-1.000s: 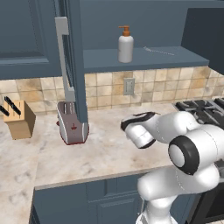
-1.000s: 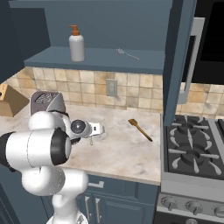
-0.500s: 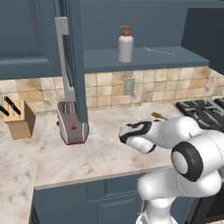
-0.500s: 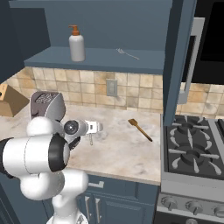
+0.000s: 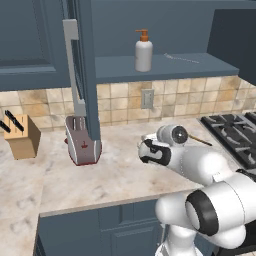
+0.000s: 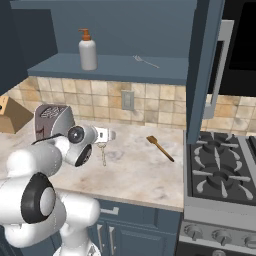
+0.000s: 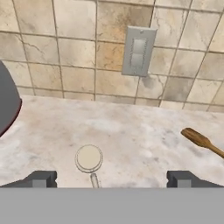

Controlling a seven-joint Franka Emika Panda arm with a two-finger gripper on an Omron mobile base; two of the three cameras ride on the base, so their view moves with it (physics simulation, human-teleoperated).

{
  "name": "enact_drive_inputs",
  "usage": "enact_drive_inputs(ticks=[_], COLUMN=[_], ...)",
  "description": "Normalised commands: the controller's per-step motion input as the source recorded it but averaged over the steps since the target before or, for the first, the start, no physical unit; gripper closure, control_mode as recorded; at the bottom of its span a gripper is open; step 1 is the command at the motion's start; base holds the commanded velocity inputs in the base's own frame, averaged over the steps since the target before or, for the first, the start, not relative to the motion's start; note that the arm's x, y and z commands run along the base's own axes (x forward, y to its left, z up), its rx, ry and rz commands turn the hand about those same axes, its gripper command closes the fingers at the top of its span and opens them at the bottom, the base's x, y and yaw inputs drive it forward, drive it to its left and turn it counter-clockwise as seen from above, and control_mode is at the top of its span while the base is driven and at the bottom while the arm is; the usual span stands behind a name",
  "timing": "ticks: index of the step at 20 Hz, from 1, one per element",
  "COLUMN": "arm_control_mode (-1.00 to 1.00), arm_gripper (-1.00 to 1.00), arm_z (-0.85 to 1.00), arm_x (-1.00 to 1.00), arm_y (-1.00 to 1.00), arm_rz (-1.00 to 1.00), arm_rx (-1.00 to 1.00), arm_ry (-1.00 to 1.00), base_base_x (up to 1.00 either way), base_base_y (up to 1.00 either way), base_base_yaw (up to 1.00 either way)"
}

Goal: Pick the dish brush and soap dispenser from the cabinet and place them on the counter.

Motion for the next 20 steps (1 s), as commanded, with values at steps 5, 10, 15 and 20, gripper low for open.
enact_drive_inputs(ticks=[5,10,15,20], arm_control_mode=[-1.0,-1.0,-1.0,-1.0], arm_gripper=[-1.0,-1.0,-1.0,-1.0], arm_z=[0.47,0.11,0.06,0.25], arm_x=[0.0,-0.15,-0.3,-0.32], arm_y=[0.0,0.0,0.0,0.0], arm_rz=[0.0,0.0,0.0,0.0], arm_rx=[0.03,0.02,0.0,0.0], arm_ry=[0.07,0.05,-0.02,0.0], base_base_x=[0.0,0.0,0.0,0.0], base_base_y=[0.0,0.0,0.0,0.0], base_base_yaw=[0.0,0.0,0.0,0.0])
